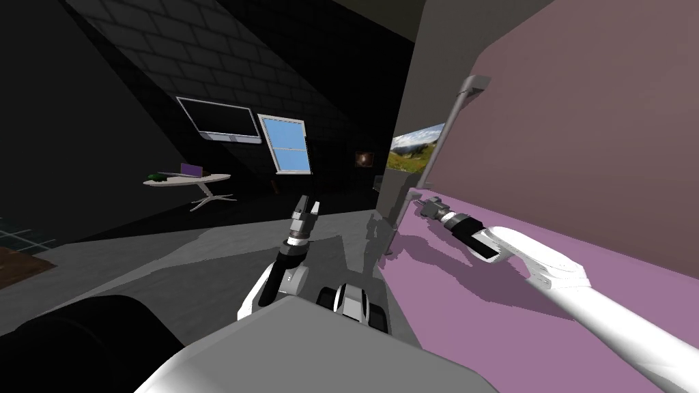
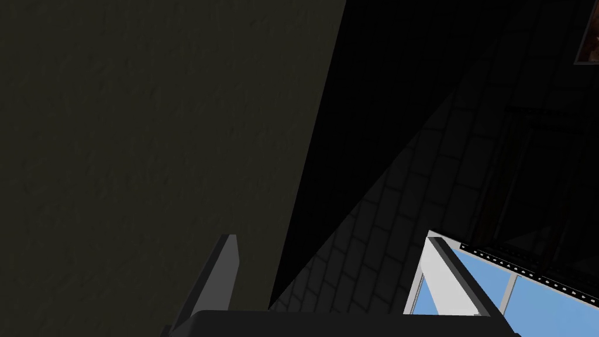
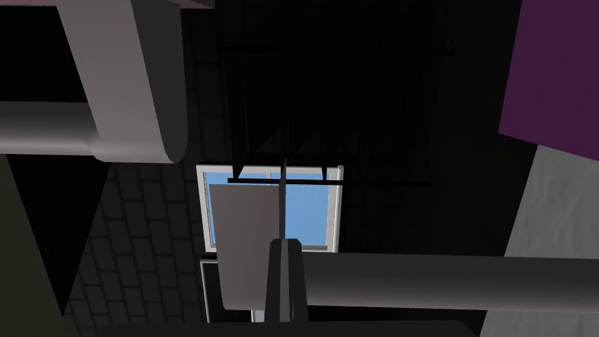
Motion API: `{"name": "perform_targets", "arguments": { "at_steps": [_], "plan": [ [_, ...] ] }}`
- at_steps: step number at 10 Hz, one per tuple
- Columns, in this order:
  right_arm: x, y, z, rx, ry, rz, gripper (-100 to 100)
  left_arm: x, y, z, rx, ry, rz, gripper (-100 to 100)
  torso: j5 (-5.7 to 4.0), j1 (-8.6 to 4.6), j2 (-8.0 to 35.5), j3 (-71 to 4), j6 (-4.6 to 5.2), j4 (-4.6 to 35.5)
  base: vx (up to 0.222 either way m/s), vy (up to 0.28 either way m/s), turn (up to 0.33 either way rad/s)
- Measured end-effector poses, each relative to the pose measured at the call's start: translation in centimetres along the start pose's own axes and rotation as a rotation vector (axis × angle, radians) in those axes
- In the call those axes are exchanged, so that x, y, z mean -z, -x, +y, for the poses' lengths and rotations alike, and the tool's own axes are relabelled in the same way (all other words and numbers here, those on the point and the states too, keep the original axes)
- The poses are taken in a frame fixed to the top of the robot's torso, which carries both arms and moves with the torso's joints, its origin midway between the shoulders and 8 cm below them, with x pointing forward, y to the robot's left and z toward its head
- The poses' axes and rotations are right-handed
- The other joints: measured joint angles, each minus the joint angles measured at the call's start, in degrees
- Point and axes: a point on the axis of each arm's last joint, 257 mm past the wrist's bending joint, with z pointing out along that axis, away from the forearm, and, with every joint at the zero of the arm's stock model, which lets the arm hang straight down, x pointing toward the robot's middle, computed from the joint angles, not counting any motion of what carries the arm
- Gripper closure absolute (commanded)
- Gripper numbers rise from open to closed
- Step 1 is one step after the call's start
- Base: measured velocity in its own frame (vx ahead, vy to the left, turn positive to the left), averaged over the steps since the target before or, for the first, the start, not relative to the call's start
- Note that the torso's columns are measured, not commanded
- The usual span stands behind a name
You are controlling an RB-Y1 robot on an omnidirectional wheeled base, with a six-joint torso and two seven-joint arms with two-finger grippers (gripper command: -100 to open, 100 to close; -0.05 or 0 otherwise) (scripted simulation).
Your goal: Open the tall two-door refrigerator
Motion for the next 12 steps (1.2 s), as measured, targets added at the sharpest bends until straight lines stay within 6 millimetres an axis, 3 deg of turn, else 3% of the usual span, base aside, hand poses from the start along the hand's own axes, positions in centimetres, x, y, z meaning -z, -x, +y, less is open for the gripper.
{"name": "perform_targets", "arguments": {
  "at_steps": [4, 6, 7, 11, 12],
  "plan": [
    [-0.3, 4.7, 0.4, -0.007, 0.015, -0.107, 100, 0.0, 0.0, 0.0, 0.0, 0.0, 0.0, 0, 0.09, 0.03, -0.2, -0.1, -0.02, 0.1, -0.133, 0.04, 0.049],
    [-0.2, 8.2, 0.5, -0.014, 0.018, -0.197, 100, 0.0, 0.0, 0.0, 0.0, 0.0, 0.0, 0, 0.12, 0.16, 0.3, 0.2, -0.06, 0.2, -0.183, 0.026, 0.05],
    [-0.2, 8.4, 0.6, -0.014, 0.02, -0.205, -100, 0.0, 0.0, 0.0, 0.0, 0.0, 0.0, 0, 0.09, 0.02, -0.2, -0.1, 0.0, 0.1, 0.002, 0.021, -0.03],
    [0.0, 7.0, -1.0, 0.007, 0.023, -0.187, -100, 0.0, 0.0, 0.0, 0.0, 0.0, 0.0, 0, 0.08, -0.06, -0.2, -0.2, -0.05, 0.1, 0.039, 0.019, -0.015],
    [0.0, 7.0, -1.0, 0.007, 0.023, -0.187, 100, 0.0, 0.0, 0.0, 0.0, 0.0, 0.0, 0, 0.07, -0.02, 0.1, 0.0, -0.01, 0.2, 0.009, 0.0, 0.002]
  ]
}}
